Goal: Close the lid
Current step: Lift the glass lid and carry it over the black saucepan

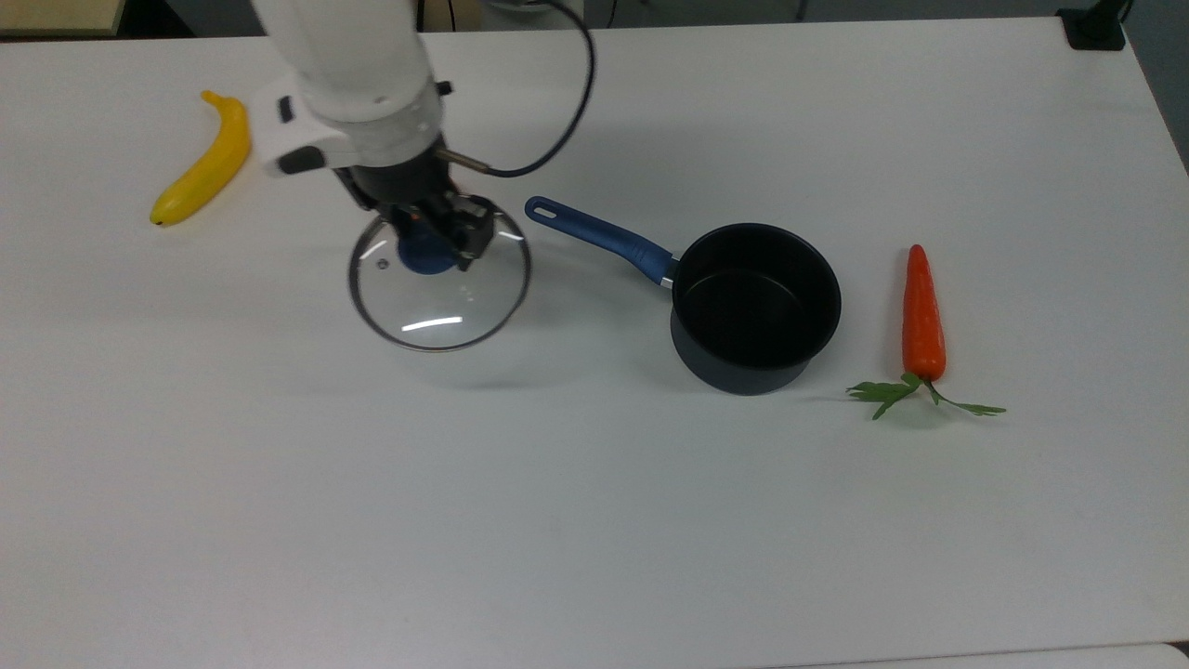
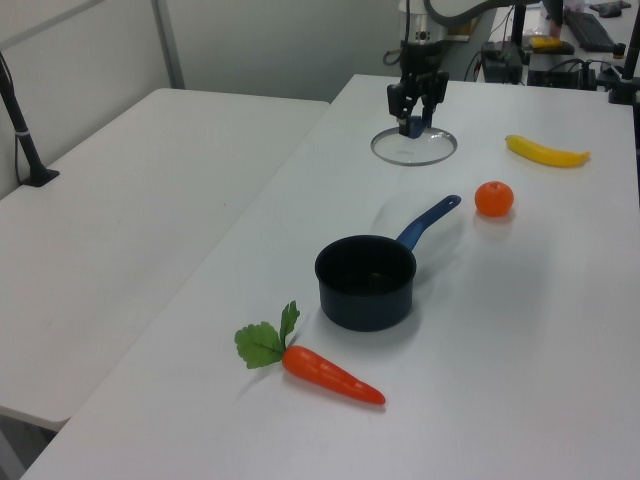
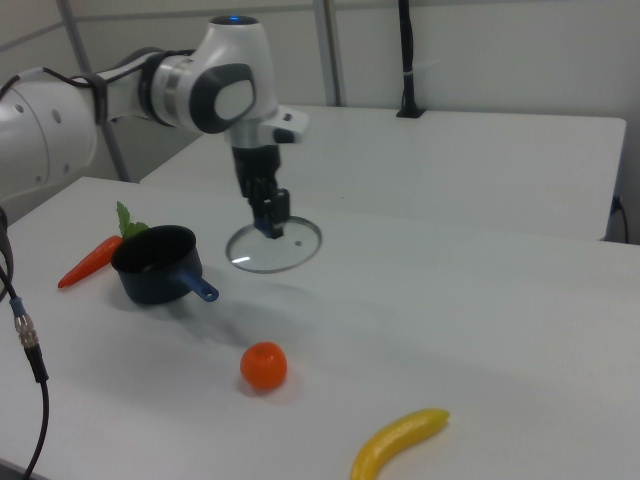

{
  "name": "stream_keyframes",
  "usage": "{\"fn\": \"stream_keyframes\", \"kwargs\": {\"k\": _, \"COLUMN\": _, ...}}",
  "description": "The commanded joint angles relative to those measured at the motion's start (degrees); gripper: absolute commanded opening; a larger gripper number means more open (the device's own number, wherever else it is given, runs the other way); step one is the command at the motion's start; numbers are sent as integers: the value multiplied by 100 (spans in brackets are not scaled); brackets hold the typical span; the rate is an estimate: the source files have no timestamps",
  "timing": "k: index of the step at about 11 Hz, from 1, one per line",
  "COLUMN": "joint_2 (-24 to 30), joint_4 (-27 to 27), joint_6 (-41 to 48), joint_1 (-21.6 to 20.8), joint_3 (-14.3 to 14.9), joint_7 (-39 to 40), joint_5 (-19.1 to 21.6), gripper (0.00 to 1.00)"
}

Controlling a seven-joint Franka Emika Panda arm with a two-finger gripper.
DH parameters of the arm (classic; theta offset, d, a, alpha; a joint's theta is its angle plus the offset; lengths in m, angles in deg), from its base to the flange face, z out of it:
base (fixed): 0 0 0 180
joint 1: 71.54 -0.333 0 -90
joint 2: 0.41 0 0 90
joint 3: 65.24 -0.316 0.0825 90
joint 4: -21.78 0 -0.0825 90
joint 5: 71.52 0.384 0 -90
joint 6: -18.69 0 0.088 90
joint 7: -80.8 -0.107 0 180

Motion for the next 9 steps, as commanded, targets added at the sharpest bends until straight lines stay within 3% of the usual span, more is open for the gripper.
{"fn": "stream_keyframes", "kwargs": {"k": 1, "joint_2": 77, "joint_4": -69, "joint_6": 189, "joint_1": -669, "joint_3": 43, "joint_7": -555, "joint_5": -13, "gripper": 56}}
{"fn": "stream_keyframes", "kwargs": {"k": 5, "joint_2": 59, "joint_4": -61, "joint_6": 189, "joint_1": -1618, "joint_3": 52, "joint_7": -1101, "joint_5": -215, "gripper": 56}}
{"fn": "stream_keyframes", "kwargs": {"k": 9, "joint_2": -2, "joint_4": -69, "joint_6": 101, "joint_1": -2156, "joint_3": 43, "joint_7": -1602, "joint_5": -277, "gripper": 56}}
